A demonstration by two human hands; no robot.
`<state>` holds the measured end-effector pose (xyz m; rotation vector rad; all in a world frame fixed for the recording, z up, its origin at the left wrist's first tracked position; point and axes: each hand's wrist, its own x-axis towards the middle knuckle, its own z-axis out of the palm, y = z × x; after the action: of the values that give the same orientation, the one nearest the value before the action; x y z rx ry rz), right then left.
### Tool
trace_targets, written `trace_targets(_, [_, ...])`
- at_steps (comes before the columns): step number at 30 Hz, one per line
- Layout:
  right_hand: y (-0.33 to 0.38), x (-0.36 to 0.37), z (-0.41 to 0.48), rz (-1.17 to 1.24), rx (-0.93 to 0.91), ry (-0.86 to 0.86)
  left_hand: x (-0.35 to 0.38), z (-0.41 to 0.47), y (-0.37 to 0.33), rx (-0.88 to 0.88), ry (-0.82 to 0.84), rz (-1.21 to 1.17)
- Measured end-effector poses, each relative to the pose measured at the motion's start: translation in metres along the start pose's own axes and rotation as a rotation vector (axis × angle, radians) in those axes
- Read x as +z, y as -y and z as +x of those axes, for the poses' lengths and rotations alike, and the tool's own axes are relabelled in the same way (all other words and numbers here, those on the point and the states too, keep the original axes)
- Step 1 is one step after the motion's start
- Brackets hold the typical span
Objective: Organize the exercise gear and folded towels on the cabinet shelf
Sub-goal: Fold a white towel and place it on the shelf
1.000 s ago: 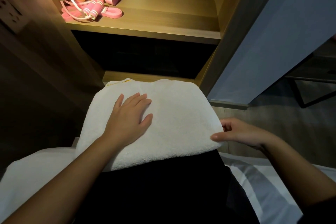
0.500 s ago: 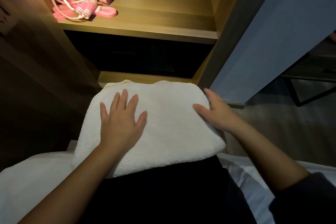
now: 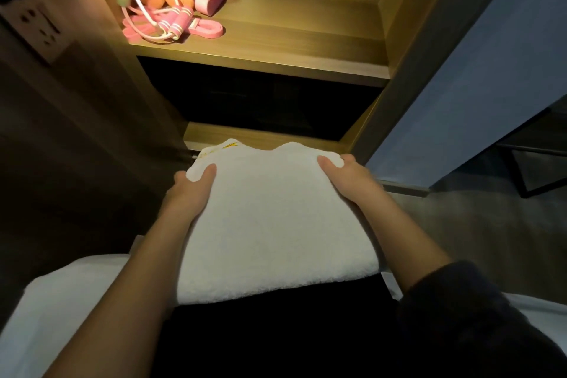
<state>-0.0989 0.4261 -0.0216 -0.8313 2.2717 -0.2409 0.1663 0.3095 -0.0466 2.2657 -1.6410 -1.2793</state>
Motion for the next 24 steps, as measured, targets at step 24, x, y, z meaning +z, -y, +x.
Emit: trace_targets(24, [-0.003, -0.006, -0.024, -0.128, -0.490, -0.196, -0.002, -0.043, -0.015, 0.821, -0.211, 0.387])
